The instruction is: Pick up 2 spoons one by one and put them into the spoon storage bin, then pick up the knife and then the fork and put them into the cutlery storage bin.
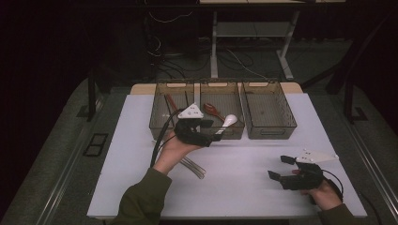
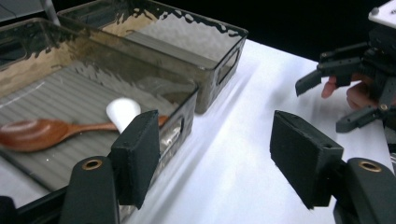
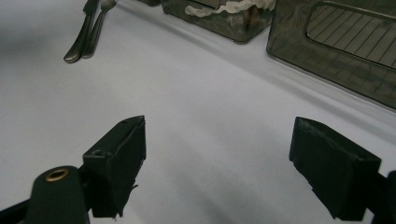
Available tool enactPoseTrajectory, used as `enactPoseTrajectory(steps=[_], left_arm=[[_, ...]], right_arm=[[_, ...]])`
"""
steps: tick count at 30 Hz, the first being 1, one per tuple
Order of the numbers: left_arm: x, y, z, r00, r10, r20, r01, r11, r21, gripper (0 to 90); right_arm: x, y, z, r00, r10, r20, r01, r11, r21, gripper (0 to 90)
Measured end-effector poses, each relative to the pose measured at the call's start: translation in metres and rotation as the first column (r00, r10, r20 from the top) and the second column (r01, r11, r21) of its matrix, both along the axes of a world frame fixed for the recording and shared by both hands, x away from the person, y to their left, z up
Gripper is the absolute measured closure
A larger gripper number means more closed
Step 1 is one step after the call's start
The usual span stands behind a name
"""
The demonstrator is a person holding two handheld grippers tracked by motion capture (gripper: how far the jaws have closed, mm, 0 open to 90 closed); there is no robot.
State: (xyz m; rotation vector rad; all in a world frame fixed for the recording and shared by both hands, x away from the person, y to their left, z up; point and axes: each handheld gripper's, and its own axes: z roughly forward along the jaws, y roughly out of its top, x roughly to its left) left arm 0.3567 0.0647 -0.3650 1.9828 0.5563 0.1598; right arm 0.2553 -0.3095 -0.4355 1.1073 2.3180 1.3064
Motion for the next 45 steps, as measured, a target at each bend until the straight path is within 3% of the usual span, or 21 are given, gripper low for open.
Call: enactPoseTrajectory(steps=[2, 3, 18, 20, 23, 26, 28, 31, 33, 34, 40, 45], left_arm=[[-0.005, 0.005, -0.003, 1.0000, 0.008, -0.002, -0.008, 1.0000, -0.004, 29.4], [-0.007, 0.008, -0.005, 0.9999, 0.012, -0.002, -0.012, 0.9999, -0.004, 28.9], [-0.040, 0.037, -0.028, 0.9993, 0.038, 0.001, -0.038, 0.9987, 0.032, 23.9], [-0.046, 0.043, -0.029, 0.9988, 0.048, 0.012, -0.049, 0.9980, 0.041, 27.9], [-0.053, 0.052, -0.032, 0.9971, 0.071, 0.029, -0.073, 0.9931, 0.091, 38.8], [-0.053, 0.061, -0.039, 0.9961, 0.087, 0.016, -0.088, 0.9871, 0.134, 51.6], [-0.050, 0.067, -0.044, 0.9954, 0.096, 0.004, -0.095, 0.9800, 0.174, 61.3], [-0.042, 0.077, -0.052, 0.9918, 0.126, -0.020, -0.120, 0.9733, 0.196, 74.6], [-0.035, 0.082, -0.058, 0.9872, 0.156, -0.031, -0.145, 0.9631, 0.227, 82.7], [-0.031, 0.084, -0.061, 0.9851, 0.166, -0.044, -0.152, 0.9615, 0.229, 85.9], [-0.020, 0.090, -0.073, 0.9810, 0.179, -0.075, -0.153, 0.9511, 0.268, 89.0], [-0.019, 0.090, -0.074, 0.9808, 0.184, -0.064, -0.157, 0.9426, 0.295, 89.0]], right_arm=[[0.002, 0.000, -0.001, 0.9998, 0.005, 0.020, -0.005, 1.0000, -0.006, 18.0], [0.001, 0.000, 0.000, 1.0000, 0.001, 0.002, -0.001, 1.0000, -0.002, 18.0], [0.000, -0.003, -0.001, 1.0000, -0.009, 0.002, 0.009, 1.0000, -0.002, 18.0], [-0.001, -0.002, -0.001, 1.0000, -0.004, 0.005, 0.004, 1.0000, -0.005, 18.0], [-0.001, -0.001, -0.001, 0.9999, 0.002, 0.011, -0.002, 1.0000, -0.006, 18.0], [-0.001, -0.001, -0.001, 0.9999, 0.003, 0.013, -0.003, 0.9999, -0.011, 18.0], [-0.002, -0.002, -0.001, 0.9999, 0.001, 0.012, -0.001, 0.9999, -0.011, 18.0], [-0.002, -0.002, -0.001, 0.9999, 0.001, 0.013, -0.001, 0.9999, -0.014, 18.1], [-0.002, -0.002, -0.002, 0.9999, 0.002, 0.014, -0.002, 0.9998, -0.017, 18.1], [-0.002, -0.002, -0.002, 0.9999, 0.003, 0.014, -0.003, 0.9998, -0.019, 18.1], [-0.003, -0.003, -0.002, 0.9999, -0.005, 0.011, 0.005, 0.9998, -0.017, 18.1], [-0.004, -0.004, -0.001, 0.9999, -0.009, 0.012, 0.009, 0.9998, -0.016, 18.0]])
